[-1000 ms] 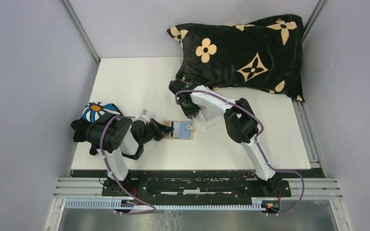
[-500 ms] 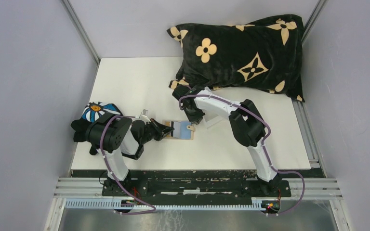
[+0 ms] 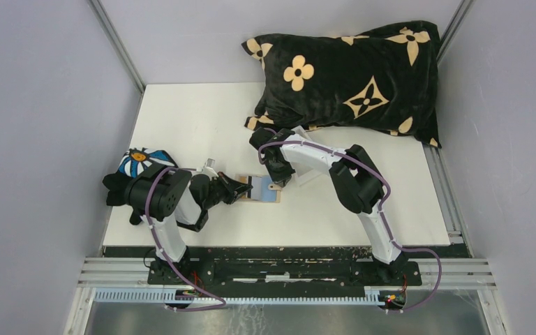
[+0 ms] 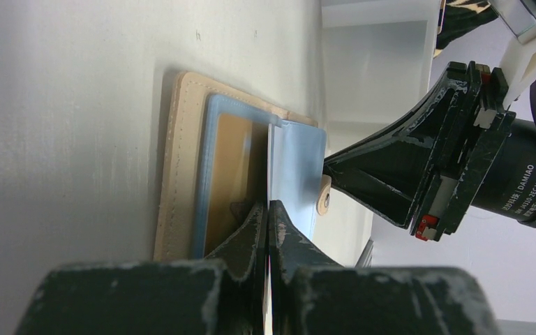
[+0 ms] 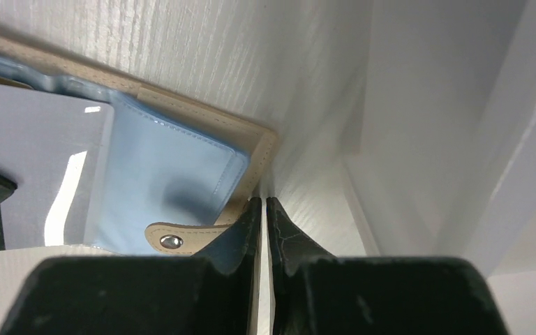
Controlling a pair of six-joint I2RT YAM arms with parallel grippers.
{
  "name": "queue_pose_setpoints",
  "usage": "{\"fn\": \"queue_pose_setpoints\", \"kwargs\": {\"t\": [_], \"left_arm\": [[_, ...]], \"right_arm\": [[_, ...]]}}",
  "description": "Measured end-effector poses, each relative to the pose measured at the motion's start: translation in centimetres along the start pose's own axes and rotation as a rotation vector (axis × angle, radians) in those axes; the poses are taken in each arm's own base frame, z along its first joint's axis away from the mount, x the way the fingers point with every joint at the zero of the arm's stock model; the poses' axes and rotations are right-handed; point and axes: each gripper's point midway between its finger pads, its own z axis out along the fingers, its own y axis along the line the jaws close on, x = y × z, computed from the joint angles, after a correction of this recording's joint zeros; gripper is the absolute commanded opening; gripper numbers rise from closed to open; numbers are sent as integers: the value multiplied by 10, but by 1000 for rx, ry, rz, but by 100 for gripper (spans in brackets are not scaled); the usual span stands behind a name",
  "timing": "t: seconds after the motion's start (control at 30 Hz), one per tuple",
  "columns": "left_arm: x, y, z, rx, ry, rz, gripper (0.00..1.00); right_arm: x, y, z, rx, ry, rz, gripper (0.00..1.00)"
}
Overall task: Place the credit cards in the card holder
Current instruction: Insert the credit card into the card holder.
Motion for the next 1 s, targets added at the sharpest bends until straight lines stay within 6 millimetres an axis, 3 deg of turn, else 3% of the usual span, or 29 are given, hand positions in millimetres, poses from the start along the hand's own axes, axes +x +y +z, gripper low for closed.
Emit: {"fn": "queue_pose_setpoints", "kwargs": {"t": [1.0], "left_arm": [[7, -2, 3, 32, 36, 7, 6]], "right_arm": [[2, 6, 3, -18, 41, -1, 10]]}}
